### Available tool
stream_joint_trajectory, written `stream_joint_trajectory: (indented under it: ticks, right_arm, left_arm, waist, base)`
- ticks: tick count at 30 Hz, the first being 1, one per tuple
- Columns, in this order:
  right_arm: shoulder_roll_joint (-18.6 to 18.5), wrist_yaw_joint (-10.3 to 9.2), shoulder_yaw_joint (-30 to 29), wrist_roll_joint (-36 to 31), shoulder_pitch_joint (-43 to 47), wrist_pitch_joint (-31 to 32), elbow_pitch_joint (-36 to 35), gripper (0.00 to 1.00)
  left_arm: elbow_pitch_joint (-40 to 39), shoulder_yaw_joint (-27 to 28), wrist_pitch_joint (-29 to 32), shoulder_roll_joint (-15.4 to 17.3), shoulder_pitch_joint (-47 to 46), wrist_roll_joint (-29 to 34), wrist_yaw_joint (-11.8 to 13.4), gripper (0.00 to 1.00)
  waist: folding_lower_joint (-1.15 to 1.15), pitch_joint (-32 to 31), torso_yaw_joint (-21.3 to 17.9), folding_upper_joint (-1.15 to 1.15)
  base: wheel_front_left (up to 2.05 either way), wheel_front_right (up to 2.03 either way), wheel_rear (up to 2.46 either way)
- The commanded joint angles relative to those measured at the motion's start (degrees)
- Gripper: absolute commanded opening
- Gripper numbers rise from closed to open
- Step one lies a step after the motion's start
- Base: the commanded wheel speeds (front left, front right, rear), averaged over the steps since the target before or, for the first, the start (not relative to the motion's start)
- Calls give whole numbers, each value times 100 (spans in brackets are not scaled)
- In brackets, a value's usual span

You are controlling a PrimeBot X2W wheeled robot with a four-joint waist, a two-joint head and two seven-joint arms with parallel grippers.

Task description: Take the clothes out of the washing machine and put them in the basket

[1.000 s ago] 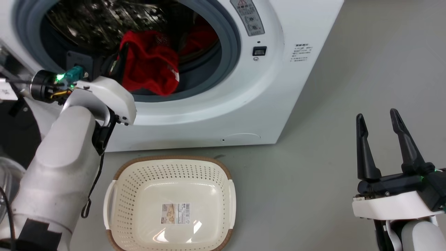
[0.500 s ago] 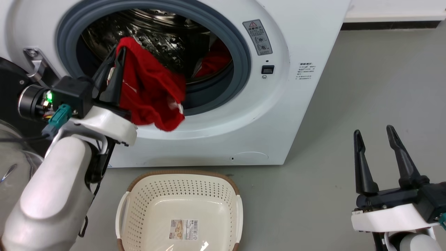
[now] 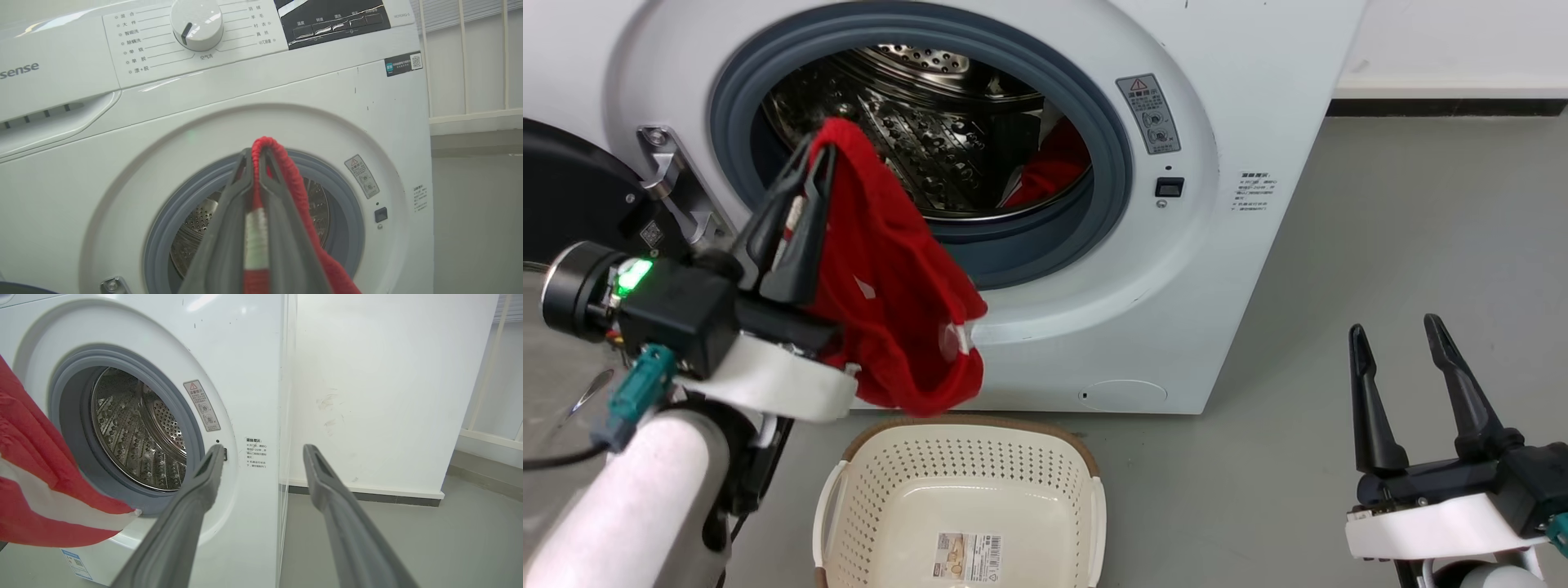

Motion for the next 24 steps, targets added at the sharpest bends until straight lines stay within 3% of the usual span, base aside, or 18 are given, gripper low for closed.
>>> stream_joint_trajectory:
  ticks: [1,8,14,20,24]
  right_arm:
    - [5,-4,-3,4,76,-10,-12,100]
    - [5,-4,4,22,77,-10,-24,100]
    - [5,-4,7,1,-35,-10,-52,100]
    - [6,-4,24,-45,-221,-10,-88,100]
    - [5,-4,29,-103,-445,-10,-144,100]
  left_arm:
    - [-143,-19,48,40,117,64,50,0]
    - [-518,-185,214,45,545,26,180,0]
    - [-353,-366,188,-42,902,-73,168,0]
    - [232,-686,25,-201,1263,-173,18,0]
    - [1328,-944,-221,-455,1281,-365,-316,0]
  waist:
    - [0,-18,23,0]
    - [0,-2,78,0]
    - [0,129,78,0]
    - [0,434,3,0]
    - [0,913,-124,0]
  base:
    - [0,0,0]
    - [0,0,0]
    - [0,0,0]
    - [0,0,0]
    - [0,0,0]
